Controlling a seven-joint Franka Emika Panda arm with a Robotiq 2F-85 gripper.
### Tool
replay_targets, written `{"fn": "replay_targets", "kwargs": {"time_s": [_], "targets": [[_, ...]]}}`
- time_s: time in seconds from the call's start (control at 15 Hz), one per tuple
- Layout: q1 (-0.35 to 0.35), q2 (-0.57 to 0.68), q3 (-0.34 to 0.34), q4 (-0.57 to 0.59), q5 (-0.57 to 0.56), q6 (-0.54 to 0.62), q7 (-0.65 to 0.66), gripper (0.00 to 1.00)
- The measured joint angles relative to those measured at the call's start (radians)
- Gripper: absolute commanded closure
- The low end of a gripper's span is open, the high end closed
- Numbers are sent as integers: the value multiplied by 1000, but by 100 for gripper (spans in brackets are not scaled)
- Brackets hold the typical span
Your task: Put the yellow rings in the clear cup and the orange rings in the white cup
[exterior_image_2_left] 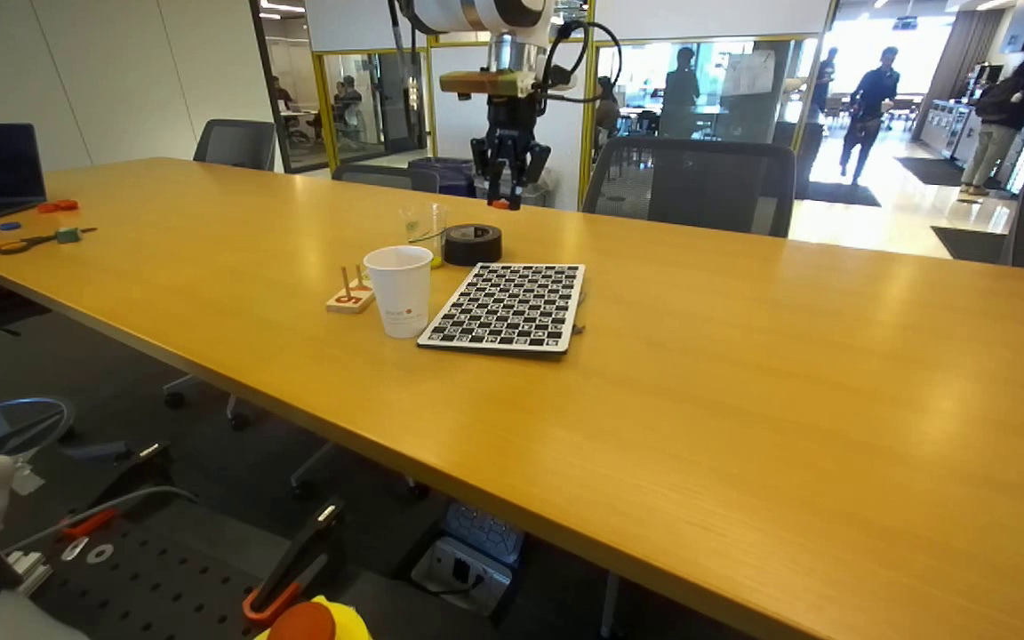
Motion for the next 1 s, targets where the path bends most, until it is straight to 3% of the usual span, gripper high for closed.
{"fn": "replay_targets", "kwargs": {"time_s": [0.6,1.0], "targets": [[0,-241,-21,-428,50,165,24,79],[3,-365,-24,-614,51,242,38,79]]}}
